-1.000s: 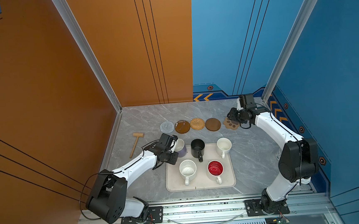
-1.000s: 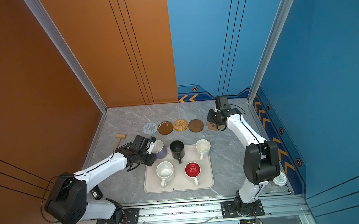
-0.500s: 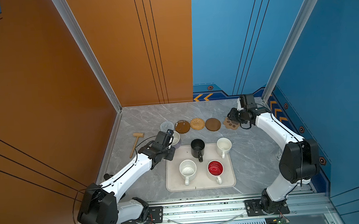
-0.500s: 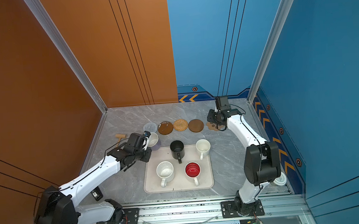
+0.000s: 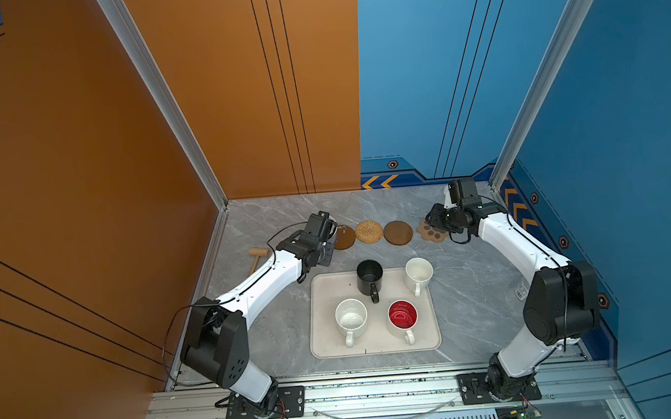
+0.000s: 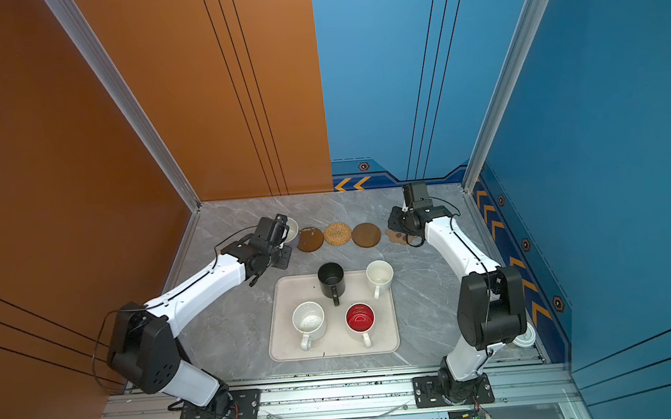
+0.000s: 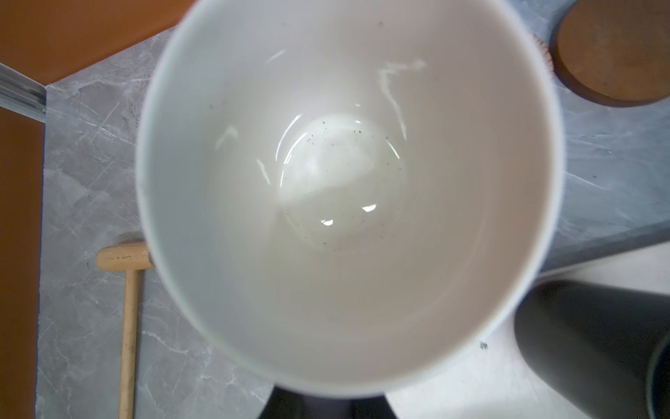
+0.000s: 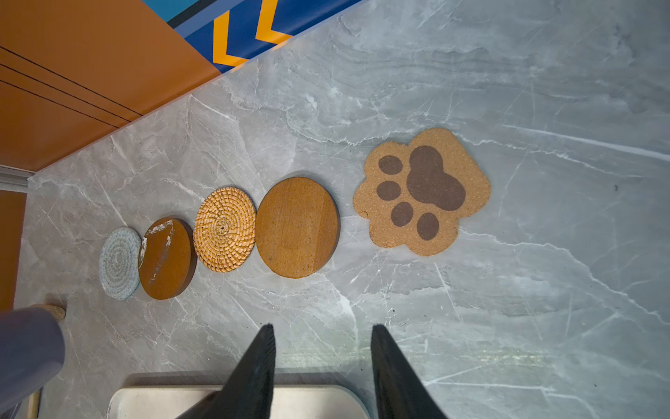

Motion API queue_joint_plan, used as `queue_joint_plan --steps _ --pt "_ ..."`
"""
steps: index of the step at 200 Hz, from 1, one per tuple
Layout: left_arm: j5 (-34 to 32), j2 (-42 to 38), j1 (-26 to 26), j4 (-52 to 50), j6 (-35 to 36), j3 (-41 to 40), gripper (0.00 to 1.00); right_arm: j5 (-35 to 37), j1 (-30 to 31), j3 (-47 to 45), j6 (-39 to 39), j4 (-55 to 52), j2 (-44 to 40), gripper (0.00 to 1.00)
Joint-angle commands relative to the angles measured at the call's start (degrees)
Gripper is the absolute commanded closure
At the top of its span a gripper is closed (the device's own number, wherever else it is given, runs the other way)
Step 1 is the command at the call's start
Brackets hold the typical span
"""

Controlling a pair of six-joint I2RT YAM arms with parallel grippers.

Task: Place cups on coasters
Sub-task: Pick up the cup from the tray, then place the cup on the coaster.

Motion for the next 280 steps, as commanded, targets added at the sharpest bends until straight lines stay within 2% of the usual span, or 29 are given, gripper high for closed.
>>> queue_joint_plan --steps 1,79,121,280 --pt "-3.92 3.23 1.60 -0.46 -2.52 5.58 1.00 -0.41 -0.70 -1.13 -0.42 0.74 -2.03 0.57" --pt "-5.17 16.39 5.30 -4.42 -4.31 16.52 1.00 -0.70 -1.50 -2.26 -0.29 0.67 -2.74 0.57" --pt "-3.02 20.72 7.31 -5.99 -5.81 20.81 1.00 -0.67 -1.94 -2.46 -0.07 0.74 -2.41 0.57" --pt "2.03 23.66 8.21 -0.73 -10.88 18.60 1.00 -0.32 -2.21 -2.86 0.20 0.74 -1.95 0.57"
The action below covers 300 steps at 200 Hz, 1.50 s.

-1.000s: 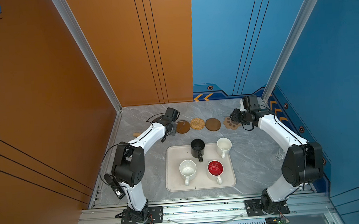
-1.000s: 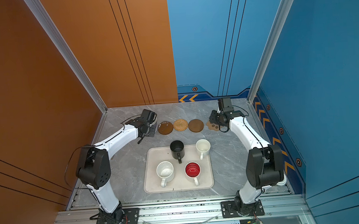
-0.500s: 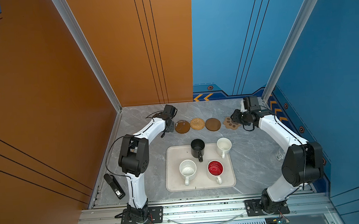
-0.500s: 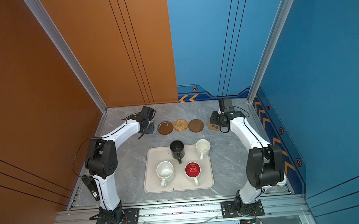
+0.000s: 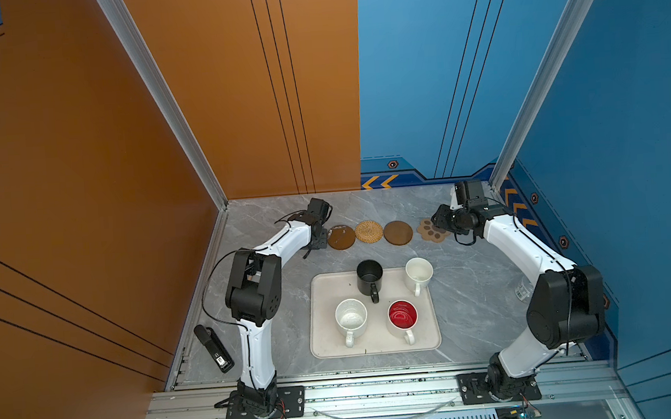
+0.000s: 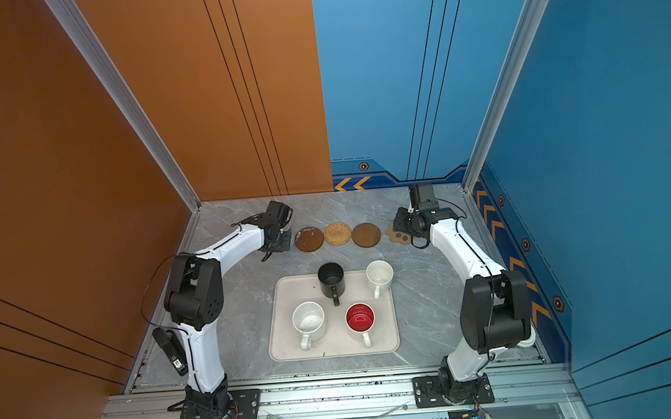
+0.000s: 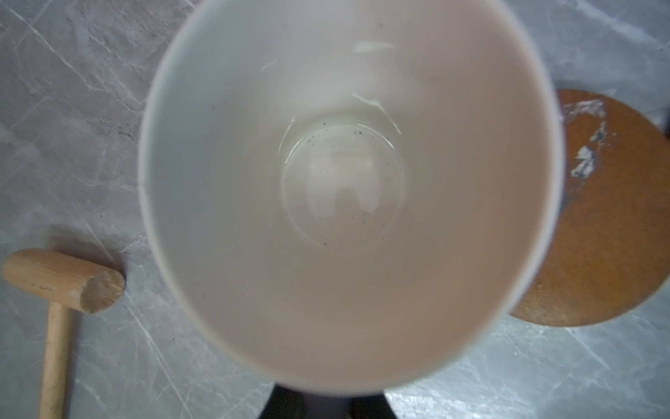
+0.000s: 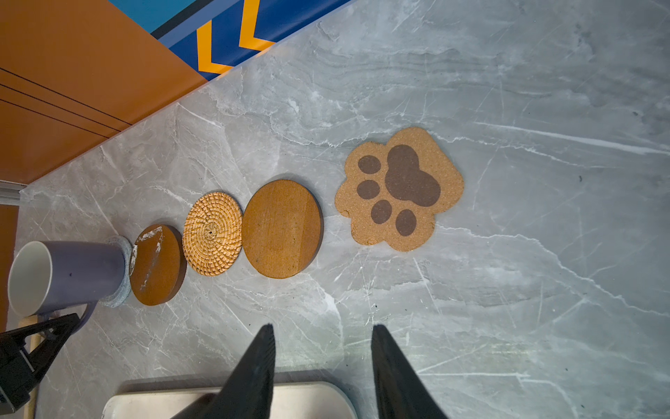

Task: Place cups on coasters
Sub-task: Place the cup on the coaster.

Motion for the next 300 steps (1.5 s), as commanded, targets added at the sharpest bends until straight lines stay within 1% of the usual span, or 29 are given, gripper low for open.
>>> queue_joint_plan --steps 1,62,145,160,172,184,205,224,244,276,300 --pt "0.58 -0.93 0.14 3.90 -1.79 -0.17 1.00 -0.30 -0.35 -1.00 0.18 0.72 -0.68 0.57" --pt "-0.12 -1.69 -0.01 4.03 -2.32 -2.34 1.00 -0.52 -0.35 -0.93 0.31 0.81 -0.42 0.57" --pt "-0.37 -1.89 -0.42 4.03 -3.02 -3.16 1.00 -0.61 -0.26 -0.76 0.44 0.98 -0.33 0.57" --pt "-0.78 -2.11 -0.45 4.06 -3.21 -3.46 0.90 -0.63 -0.26 -0.79 0.44 0.99 -0.30 0.57" --pt "-0.88 -2.17 -0.47 3.99 -3.29 -3.69 0.87 -0.64 -0.26 -0.84 0.47 0.99 -0.33 0.57" --pt "-0.92 -2.42 -0.49 4.01 -3.38 -3.99 0.79 -0.71 -0.26 -0.84 0.53 0.99 -0.33 0.57" --pt "-1.12 -2.82 -0.51 4.04 -3.46 -4.30 0.71 -0.70 -0.18 -0.76 0.53 0.98 -0.29 0.57" --pt "-1.08 -3.05 -0.46 4.02 -3.65 -4.41 0.66 -0.73 -0.10 -0.75 0.53 1.01 -0.27 0.57" --pt "-1.08 -3.25 -0.48 4.04 -3.52 -4.39 0.64 -0.73 0.00 -0.71 0.53 1.01 -0.33 0.57" --pt "-1.28 -4.14 -0.42 3.95 -3.57 -4.95 0.55 -0.75 -0.04 -0.71 0.61 0.99 -0.42 0.57" --pt "-1.35 -6.06 -0.56 3.93 -3.80 -6.35 0.50 -0.86 0.00 -0.75 0.70 0.99 -0.51 0.57"
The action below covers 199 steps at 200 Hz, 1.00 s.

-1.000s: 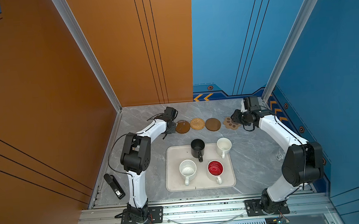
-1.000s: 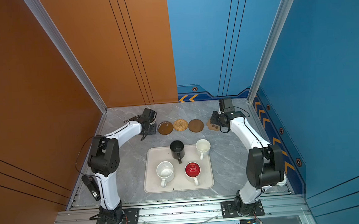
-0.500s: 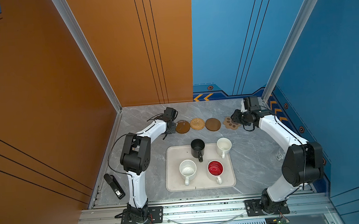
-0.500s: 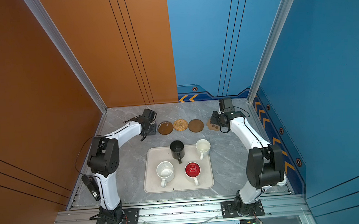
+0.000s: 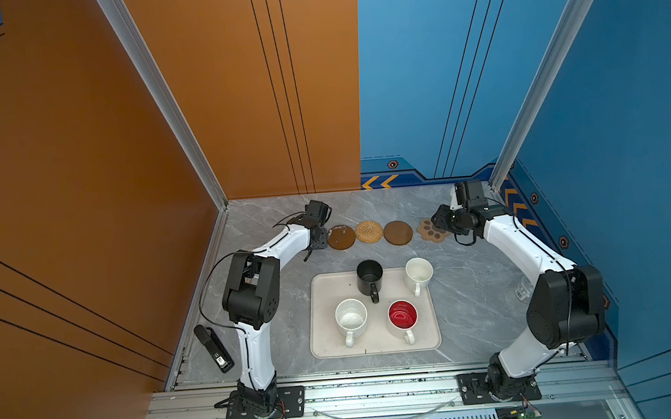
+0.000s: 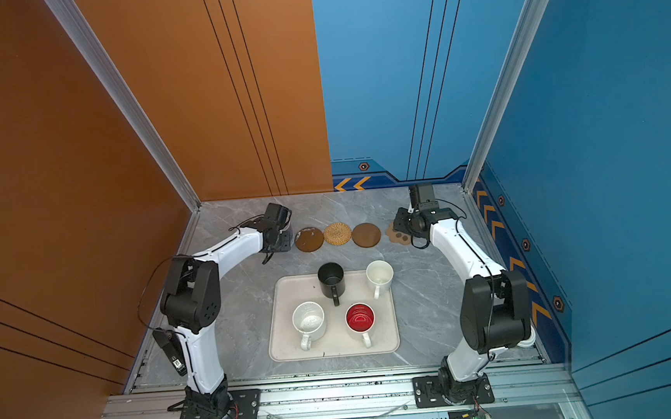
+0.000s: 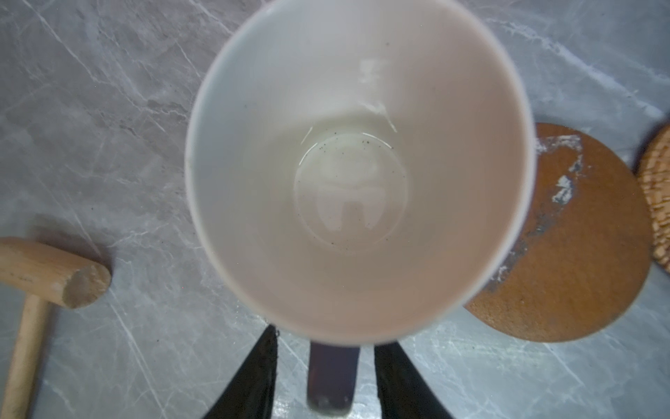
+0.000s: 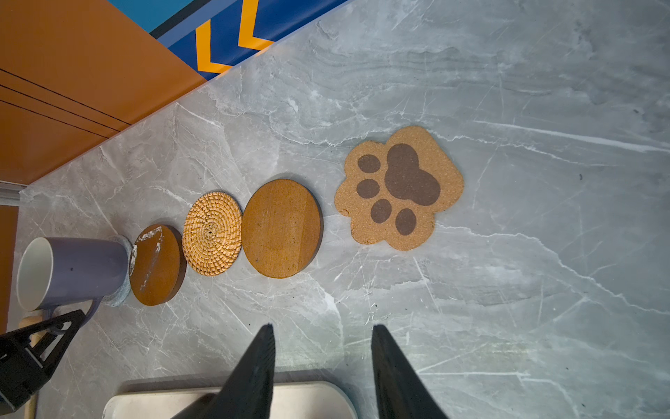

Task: Place cups on coasters
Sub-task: Place the cup on the coaster.

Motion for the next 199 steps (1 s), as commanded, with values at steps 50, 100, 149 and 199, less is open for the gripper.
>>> queue_joint_plan --steps 50,100,149,199 --pt "-1.73 -8.47 -0.69 -1.94 -0.26 -5.71 0.45 -1.06 0.40 -0.72 0.53 1.25 -0.68 0.57" --pt "-2.68 -15.47 -2.45 -3.52 -0.51 -9.25 0.43 -0.86 1.62 -1.09 0.35 1.60 -1.25 0.57" --pt "-2.62 -22.63 -5.45 -5.54 -0.70 -11.96 0.42 -0.44 2.70 -2.24 0.09 1.55 -3.61 0.57" --pt "-3.28 -26.58 -11.38 -6.90 -0.62 -12.06 0.42 4.60 7.27 -2.01 -1.58 -2.54 -6.90 0.52"
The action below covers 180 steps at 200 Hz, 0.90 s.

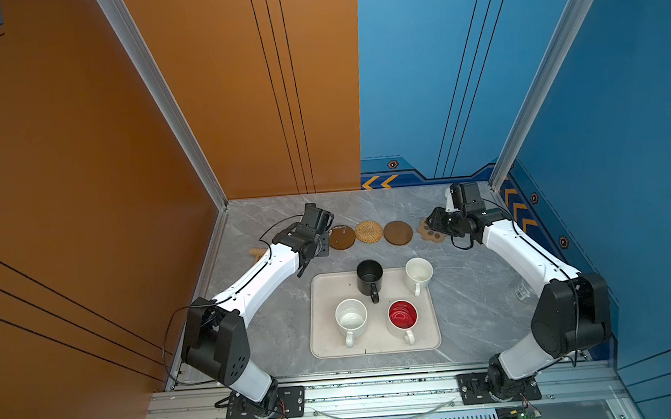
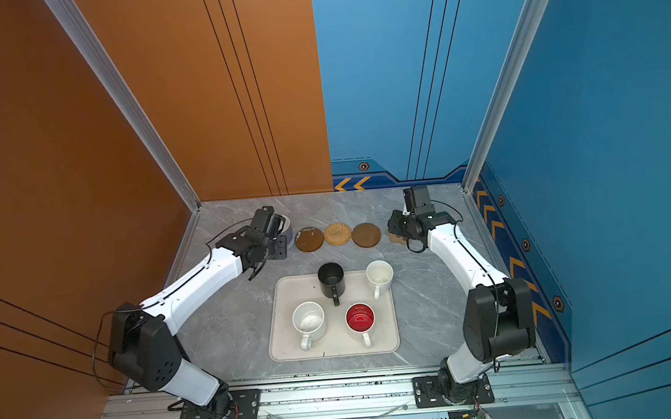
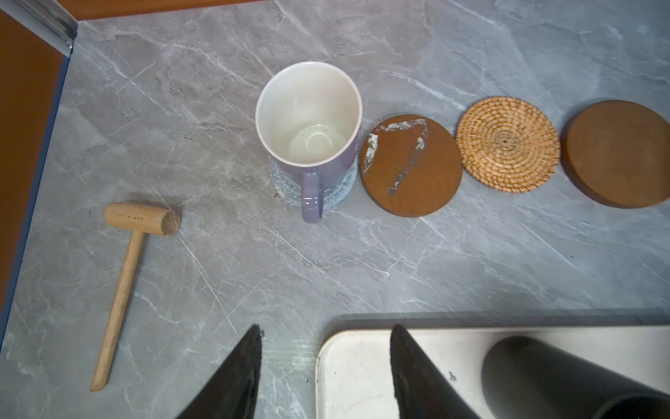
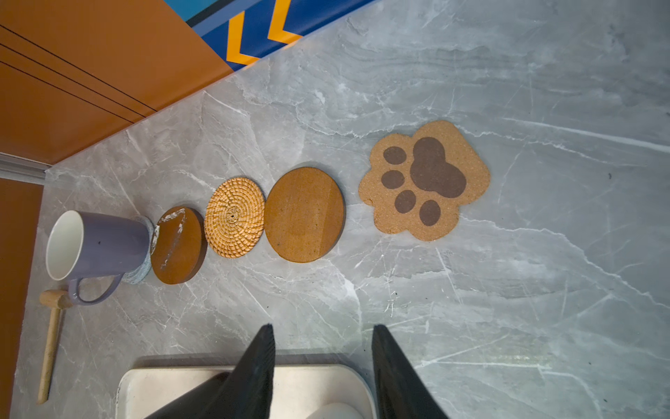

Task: Place cups on coasters
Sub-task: Place the cup on the coaster, then pick up the cup from the tray.

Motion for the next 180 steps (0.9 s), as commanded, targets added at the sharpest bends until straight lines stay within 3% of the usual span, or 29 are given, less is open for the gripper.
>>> queue_joint_plan --steps 1,77,142,180 --pt "-1.24 -1.82 -2.78 -2.16 -0.46 -0.76 0.42 4.08 3.24 0.22 -1.56 -3.54 -2.83 0.52" --pt "0.09 -5.29 -5.75 -2.07 -0.25 0.27 0.42 18.74 17.94 1.55 -1.76 -18.88 -10.42 0.48" --pt "0.76 -5.56 -5.77 -2.09 1.25 -0.21 0.42 28.21 33.16 -2.45 11.87 -26.24 -12.92 0.49" --pt "1.87 -5.54 -5.73 -2.11 2.23 -0.56 0.41 31.75 38.52 -4.60 20.29 -28.99 -12.00 0.49"
